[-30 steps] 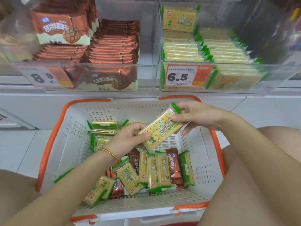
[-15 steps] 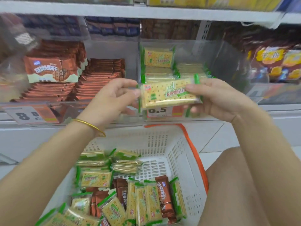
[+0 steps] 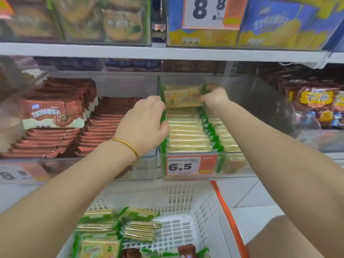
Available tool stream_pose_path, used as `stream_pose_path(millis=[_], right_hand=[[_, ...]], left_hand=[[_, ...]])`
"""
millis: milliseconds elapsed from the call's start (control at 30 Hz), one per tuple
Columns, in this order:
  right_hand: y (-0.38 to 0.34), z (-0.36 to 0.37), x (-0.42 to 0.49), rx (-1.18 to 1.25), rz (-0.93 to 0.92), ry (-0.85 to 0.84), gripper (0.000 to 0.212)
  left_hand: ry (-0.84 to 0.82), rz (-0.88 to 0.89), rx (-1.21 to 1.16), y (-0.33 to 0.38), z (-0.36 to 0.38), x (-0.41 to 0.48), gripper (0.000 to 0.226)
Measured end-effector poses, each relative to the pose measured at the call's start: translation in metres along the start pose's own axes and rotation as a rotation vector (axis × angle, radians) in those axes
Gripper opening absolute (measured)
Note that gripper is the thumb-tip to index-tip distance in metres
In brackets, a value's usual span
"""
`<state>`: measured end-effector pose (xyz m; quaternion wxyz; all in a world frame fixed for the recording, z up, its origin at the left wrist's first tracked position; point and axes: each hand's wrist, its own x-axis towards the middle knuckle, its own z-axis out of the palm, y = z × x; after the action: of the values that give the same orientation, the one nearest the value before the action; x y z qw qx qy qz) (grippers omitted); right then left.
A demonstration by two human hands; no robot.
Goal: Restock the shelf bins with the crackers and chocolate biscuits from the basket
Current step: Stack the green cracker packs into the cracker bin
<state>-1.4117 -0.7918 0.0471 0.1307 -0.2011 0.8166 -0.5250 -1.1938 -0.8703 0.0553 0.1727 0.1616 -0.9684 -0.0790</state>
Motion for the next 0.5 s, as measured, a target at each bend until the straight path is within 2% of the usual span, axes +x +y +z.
stream_pose_path(millis=[267,367,433,500], right_hand=[[0.022,0.019,0.027,0.084,0.031,0.108,0.056],[0.024,0.03,0.037,-0.123,0.014,0.152,0.041],[0.025,0.033,0.041,-0.275,0.002,0.21,0.043],[0.027,0.033,0.043,-0.309,0.016,0.232,0.045]], left_hand=[[-0.007,0.007,0.011,0.001,-0.001,-0.001,0.047],[-0.009,0.004,-0.001,-0.001,-0.001,-0.001,0.047],[-0.001,0.011,0.001,-0.001,0.0,-0.001,0.042],[0.003,0.016,0.005,-0.002,0.001,-0.001,0.039]])
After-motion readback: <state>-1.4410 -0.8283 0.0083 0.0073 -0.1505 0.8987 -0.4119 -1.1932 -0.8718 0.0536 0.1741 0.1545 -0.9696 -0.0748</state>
